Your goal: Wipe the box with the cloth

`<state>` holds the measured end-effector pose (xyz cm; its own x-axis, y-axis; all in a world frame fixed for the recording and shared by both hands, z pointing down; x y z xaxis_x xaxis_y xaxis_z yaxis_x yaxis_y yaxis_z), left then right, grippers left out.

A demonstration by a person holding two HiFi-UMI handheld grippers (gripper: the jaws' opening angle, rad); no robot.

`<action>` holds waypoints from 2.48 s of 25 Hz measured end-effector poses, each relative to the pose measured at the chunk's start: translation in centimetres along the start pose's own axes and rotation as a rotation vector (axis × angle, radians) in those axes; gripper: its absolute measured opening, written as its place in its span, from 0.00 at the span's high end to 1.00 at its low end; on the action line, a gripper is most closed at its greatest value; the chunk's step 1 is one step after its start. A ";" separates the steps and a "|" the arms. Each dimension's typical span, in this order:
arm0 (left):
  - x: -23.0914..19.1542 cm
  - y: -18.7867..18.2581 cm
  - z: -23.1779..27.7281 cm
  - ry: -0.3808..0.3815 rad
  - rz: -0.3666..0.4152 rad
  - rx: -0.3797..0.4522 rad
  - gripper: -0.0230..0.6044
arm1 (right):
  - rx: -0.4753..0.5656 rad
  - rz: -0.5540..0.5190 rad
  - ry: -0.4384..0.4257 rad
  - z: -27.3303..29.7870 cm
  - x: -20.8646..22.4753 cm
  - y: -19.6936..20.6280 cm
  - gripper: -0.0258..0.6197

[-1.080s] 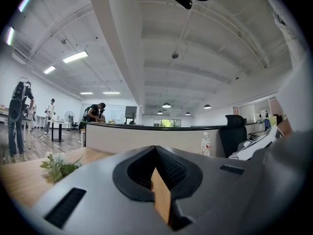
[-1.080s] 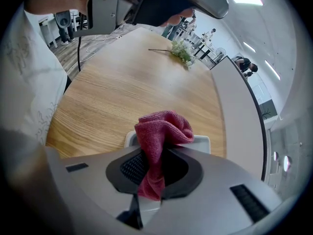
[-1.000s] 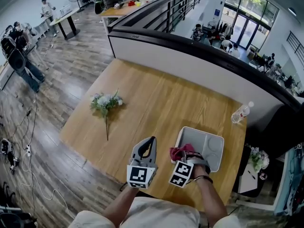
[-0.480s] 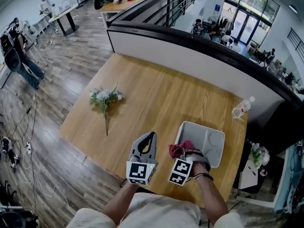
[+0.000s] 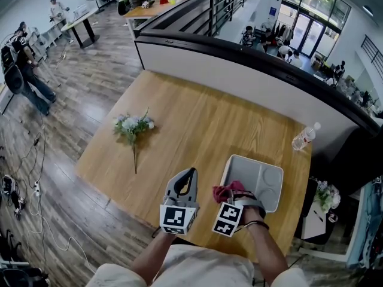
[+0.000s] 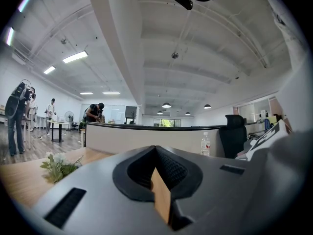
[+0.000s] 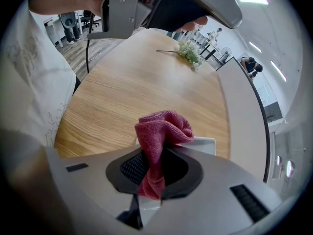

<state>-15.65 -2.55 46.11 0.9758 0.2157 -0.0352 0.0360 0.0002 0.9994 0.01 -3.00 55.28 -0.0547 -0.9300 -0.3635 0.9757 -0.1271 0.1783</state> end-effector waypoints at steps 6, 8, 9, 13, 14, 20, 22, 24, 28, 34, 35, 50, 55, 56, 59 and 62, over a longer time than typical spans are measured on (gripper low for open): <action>-0.2 -0.3 0.0 -0.005 0.003 0.011 0.94 | -0.003 0.001 -0.019 -0.4 -0.3 -0.3 0.85; -0.3 -0.2 -0.1 -0.005 0.001 0.009 0.94 | -0.006 -0.004 -0.025 -0.5 -0.6 -0.4 0.85; -0.3 -0.2 -0.2 -0.006 0.001 0.007 0.94 | -0.007 -0.007 -0.025 -0.6 -0.7 -0.5 0.85; -0.3 -0.1 -0.4 -0.007 -0.001 0.009 0.94 | -0.007 -0.009 -0.027 -0.8 -1.1 -0.5 0.85; -0.3 -0.2 -0.4 -0.008 -0.002 0.010 0.94 | -0.004 -0.011 -0.028 -0.9 -1.1 -0.5 0.85; -0.5 -0.3 -0.4 -0.019 -0.013 0.016 0.94 | 0.073 0.021 -0.177 -1.5 -2.7 -1.1 0.85; -0.6 -0.3 -0.4 -0.020 -0.013 0.015 0.94 | 0.082 0.009 -0.199 -1.0 -3.8 -1.3 0.85; -0.7 -0.4 -0.6 -0.024 -0.010 0.013 0.94 | 0.083 0.007 -0.210 -0.6 -4.6 -1.4 0.85; -0.9 -0.2 -0.9 -0.034 -0.007 0.007 0.94 | 0.088 0.014 -0.236 -0.3 -5.4 -1.3 0.85; -0.8 -0.3 -0.9 -0.036 -0.005 0.003 0.94 | 0.104 0.031 -0.251 -0.2 -5.8 -1.3 0.85; -0.8 -0.3 -0.8 -0.036 -0.005 0.003 0.94 | 0.111 0.039 -0.251 -0.2 -5.9 -1.3 0.85; -0.4 -0.1 -0.5 -0.011 0.001 -0.005 0.94 | 0.429 0.326 -0.147 -1.6 -5.7 0.4 0.85; 0.5 0.3 -0.1 0.015 -0.004 -0.017 0.94 | 0.556 0.470 -0.099 -2.9 -5.7 1.9 0.84; 0.6 0.3 0.0 0.021 -0.005 -0.017 0.94 | 0.572 0.495 -0.089 -3.1 -5.6 2.2 0.84; 1.0 0.5 0.4 0.038 -0.007 -0.020 0.94 | 0.630 0.579 -0.059 -4.0 -5.6 3.1 0.85; 1.8 0.7 1.0 0.059 -0.009 -0.024 0.94 | 0.686 0.676 -0.024 -5.1 -5.4 4.5 0.84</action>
<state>-13.70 -3.11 46.76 0.9609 0.2732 -0.0443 0.0386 0.0260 0.9989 5.77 3.20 53.38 0.4616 -0.8866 0.0300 0.4666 0.2714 0.8418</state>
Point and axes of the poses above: the fingertips, and each gripper's own axes: z forward along the fingers, x to its right, y out of its underside, the point moved 9 cm from there along -z, backward along the fingers, and after that the axes turned 5 degrees about x, right-handed, at the moved point
